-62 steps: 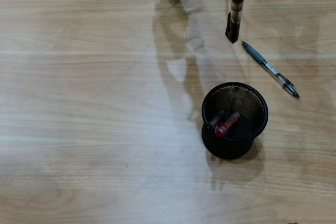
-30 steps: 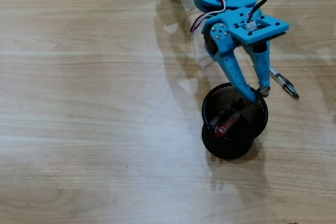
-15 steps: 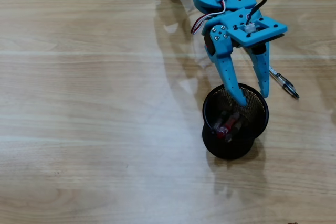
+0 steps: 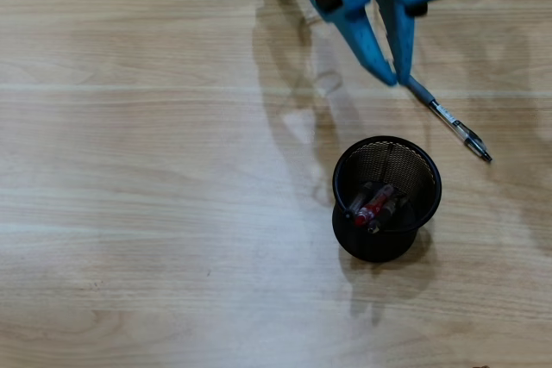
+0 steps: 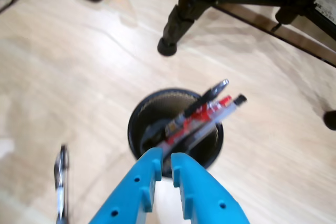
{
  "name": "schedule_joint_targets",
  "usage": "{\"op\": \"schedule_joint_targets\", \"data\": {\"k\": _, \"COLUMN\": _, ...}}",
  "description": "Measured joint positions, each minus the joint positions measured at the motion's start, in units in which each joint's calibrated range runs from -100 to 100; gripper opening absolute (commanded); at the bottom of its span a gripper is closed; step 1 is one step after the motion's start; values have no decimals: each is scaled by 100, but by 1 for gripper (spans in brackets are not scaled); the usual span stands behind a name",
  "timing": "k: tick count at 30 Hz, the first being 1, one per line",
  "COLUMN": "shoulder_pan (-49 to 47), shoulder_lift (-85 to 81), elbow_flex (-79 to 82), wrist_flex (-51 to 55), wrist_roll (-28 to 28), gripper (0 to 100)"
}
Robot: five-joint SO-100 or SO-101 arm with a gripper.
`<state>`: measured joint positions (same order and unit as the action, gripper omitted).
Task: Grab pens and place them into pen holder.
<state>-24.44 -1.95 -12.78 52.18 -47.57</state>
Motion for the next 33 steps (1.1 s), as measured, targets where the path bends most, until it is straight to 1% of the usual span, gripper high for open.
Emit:
{"op": "schedule_joint_targets", "data": {"k": 6, "shoulder_pan": -124, "shoulder_lift": -799, "elbow_flex": -9, "wrist_flex": 1252, "wrist_roll": 198, "gripper": 2}}
{"op": "schedule_joint_targets", "data": {"k": 9, "shoulder_pan": -410, "shoulder_lift": -952, "elbow_flex": -9, "wrist_flex": 1536, "wrist_roll": 213, "gripper": 2}}
{"op": "schedule_joint_targets", "data": {"k": 14, "shoulder_pan": -1067, "shoulder_lift": -935, "elbow_flex": -9, "wrist_flex": 1554, "wrist_roll": 213, "gripper": 2}}
{"op": "schedule_joint_targets", "data": {"k": 16, "shoulder_pan": -1458, "shoulder_lift": -799, "elbow_flex": -9, "wrist_flex": 1554, "wrist_roll": 213, "gripper": 2}}
{"op": "schedule_joint_targets", "data": {"k": 19, "shoulder_pan": -1801, "shoulder_lift": -467, "elbow_flex": -9, "wrist_flex": 1528, "wrist_roll": 192, "gripper": 2}}
{"op": "schedule_joint_targets", "data": {"k": 23, "shoulder_pan": -2172, "shoulder_lift": -34, "elbow_flex": -9, "wrist_flex": 1398, "wrist_roll": -31, "gripper": 2}}
{"op": "schedule_joint_targets", "data": {"k": 28, "shoulder_pan": -2201, "shoulder_lift": 620, "elbow_flex": -9, "wrist_flex": 1381, "wrist_roll": -369, "gripper": 3}}
{"op": "schedule_joint_targets", "data": {"k": 33, "shoulder_pan": -2211, "shoulder_lift": 1351, "elbow_flex": -9, "wrist_flex": 1381, "wrist_roll": -536, "gripper": 3}}
